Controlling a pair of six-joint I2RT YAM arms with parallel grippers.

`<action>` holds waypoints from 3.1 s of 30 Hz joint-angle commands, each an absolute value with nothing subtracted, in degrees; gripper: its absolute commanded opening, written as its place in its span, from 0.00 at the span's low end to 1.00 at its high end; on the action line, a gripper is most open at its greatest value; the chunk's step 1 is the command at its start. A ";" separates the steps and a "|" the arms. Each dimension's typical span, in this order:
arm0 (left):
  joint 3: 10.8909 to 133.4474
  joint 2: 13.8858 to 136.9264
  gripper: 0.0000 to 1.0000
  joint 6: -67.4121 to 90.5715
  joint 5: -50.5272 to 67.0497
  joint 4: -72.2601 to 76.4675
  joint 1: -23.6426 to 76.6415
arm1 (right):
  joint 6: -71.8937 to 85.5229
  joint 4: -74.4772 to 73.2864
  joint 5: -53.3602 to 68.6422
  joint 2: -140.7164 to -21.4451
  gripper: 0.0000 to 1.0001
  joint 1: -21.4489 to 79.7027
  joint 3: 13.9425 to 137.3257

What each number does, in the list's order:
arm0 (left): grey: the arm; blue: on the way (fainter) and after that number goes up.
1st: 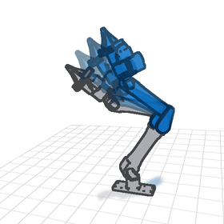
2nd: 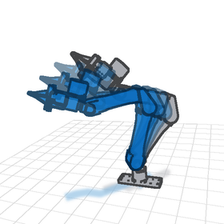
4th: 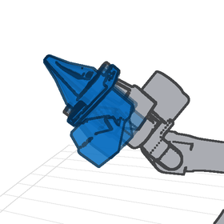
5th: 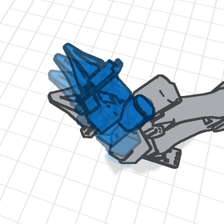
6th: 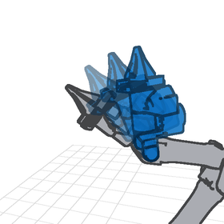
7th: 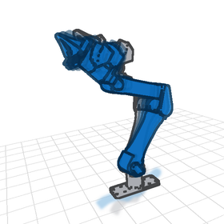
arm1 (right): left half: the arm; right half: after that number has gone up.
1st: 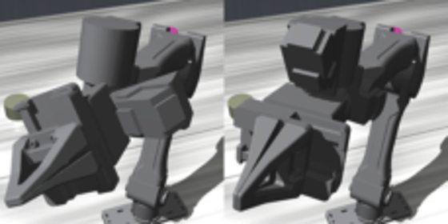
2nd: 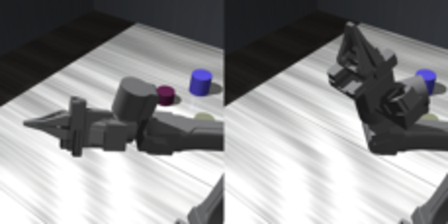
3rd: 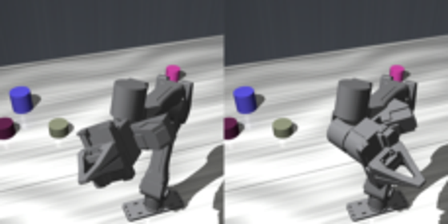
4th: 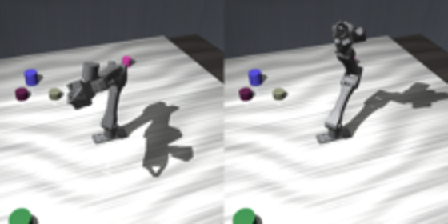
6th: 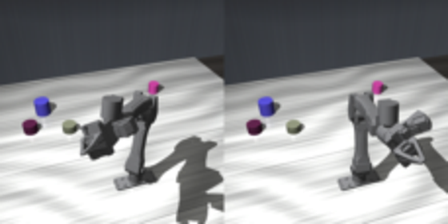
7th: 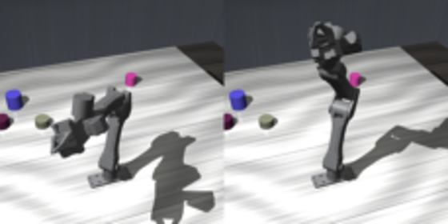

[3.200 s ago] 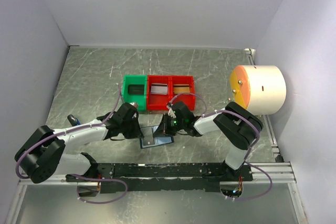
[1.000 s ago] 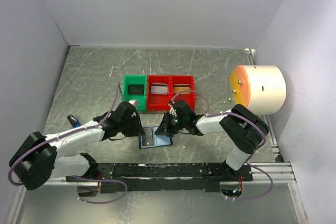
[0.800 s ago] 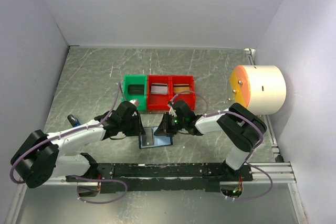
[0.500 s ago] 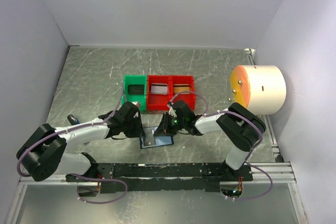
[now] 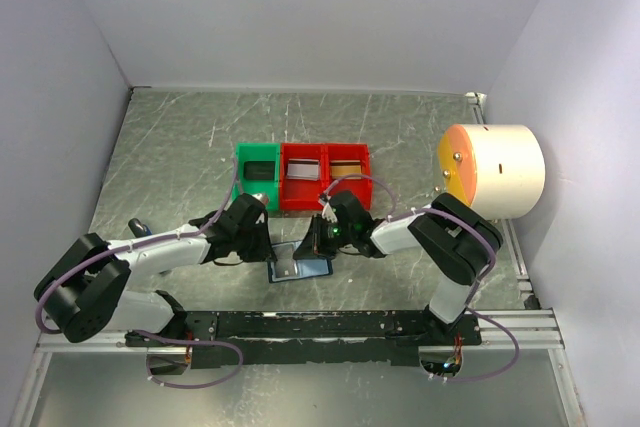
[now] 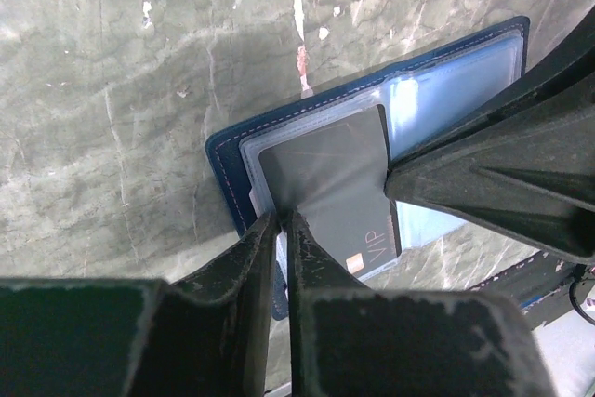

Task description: Take the credit cards out of the card holder

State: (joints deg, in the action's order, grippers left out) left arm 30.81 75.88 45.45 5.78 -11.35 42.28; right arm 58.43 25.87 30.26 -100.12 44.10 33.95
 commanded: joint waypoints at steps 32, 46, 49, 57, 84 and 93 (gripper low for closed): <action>29.55 76.56 0.10 45.92 4.57 -10.32 44.10 | 55.73 25.23 29.49 -100.83 0.19 45.86 34.14; 29.13 75.69 0.07 46.21 2.55 -11.61 44.24 | 59.21 30.33 30.76 -94.42 0.00 41.42 27.48; 28.84 74.95 0.07 46.24 1.97 -11.97 44.24 | 58.37 28.50 30.37 -93.13 0.00 40.44 26.44; 30.02 73.68 0.18 46.10 1.69 -13.51 44.29 | 56.70 26.26 30.94 -93.41 0.01 40.28 27.67; 31.56 82.17 0.29 51.23 -0.90 -13.18 49.32 | 57.76 29.95 33.67 -97.47 0.25 41.94 29.53; 31.60 82.67 0.12 51.12 -1.85 -12.74 50.70 | 60.00 33.63 33.47 -99.49 0.24 43.77 28.88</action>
State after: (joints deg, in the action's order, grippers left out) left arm 33.87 79.44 51.09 1.13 -11.66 48.71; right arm 58.33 29.91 33.69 -97.65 41.25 28.40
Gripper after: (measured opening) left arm 0.155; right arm 0.262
